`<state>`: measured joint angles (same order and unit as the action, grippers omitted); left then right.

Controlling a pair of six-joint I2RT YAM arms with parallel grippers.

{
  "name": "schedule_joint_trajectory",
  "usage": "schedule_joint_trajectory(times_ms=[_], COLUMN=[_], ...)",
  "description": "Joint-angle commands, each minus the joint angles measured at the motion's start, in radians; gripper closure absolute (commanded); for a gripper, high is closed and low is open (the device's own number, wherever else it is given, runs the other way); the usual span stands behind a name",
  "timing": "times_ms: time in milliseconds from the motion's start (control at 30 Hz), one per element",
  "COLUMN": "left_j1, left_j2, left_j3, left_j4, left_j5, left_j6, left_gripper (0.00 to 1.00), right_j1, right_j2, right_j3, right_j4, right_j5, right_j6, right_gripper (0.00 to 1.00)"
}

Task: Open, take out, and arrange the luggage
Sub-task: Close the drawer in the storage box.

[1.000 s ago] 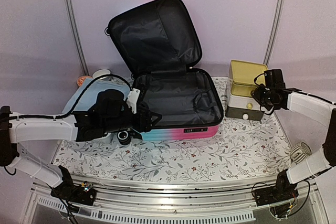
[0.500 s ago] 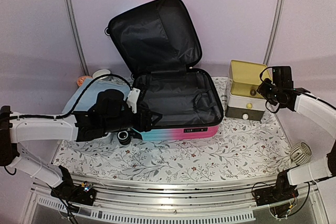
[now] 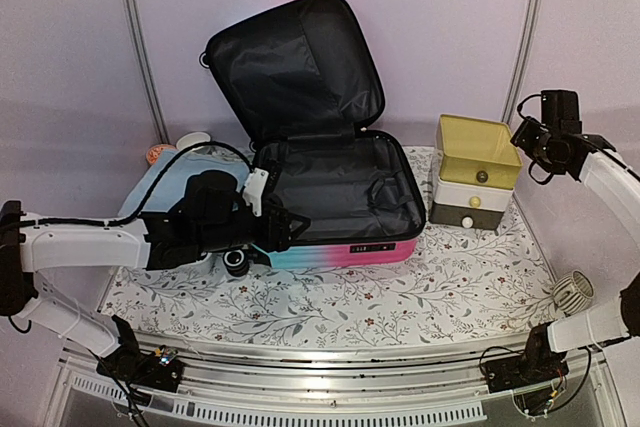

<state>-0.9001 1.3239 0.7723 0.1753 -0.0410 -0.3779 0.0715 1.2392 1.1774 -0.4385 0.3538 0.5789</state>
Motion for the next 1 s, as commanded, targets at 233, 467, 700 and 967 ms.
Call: schedule_joint_trajectory(times_ms=[233, 467, 700, 967], left_j1=[0.011, 0.011, 0.011, 0.011], left_j2=[0.002, 0.009, 0.01, 0.014], left_j3=[0.007, 0.015, 0.014, 0.016], left_j4=[0.023, 0.023, 0.024, 0.027], left_j5=[0.008, 0.014, 0.011, 0.015], left_j6=[0.01, 0.019, 0.017, 0.019], left_gripper=[0.32, 0.32, 0.32, 0.32], right_j1=[-0.082, -0.123, -0.128, -0.13], right_j2=[0.169, 0.243, 0.282, 0.273], right_j3=[0.151, 0.16, 0.193, 0.196], right_j4=[-0.195, -0.205, -0.234, -0.25], right_j5=[0.016, -0.062, -0.119, -0.162], right_j6=[0.002, 0.006, 0.004, -0.007], right_gripper=[0.5, 0.55, 0.61, 0.76])
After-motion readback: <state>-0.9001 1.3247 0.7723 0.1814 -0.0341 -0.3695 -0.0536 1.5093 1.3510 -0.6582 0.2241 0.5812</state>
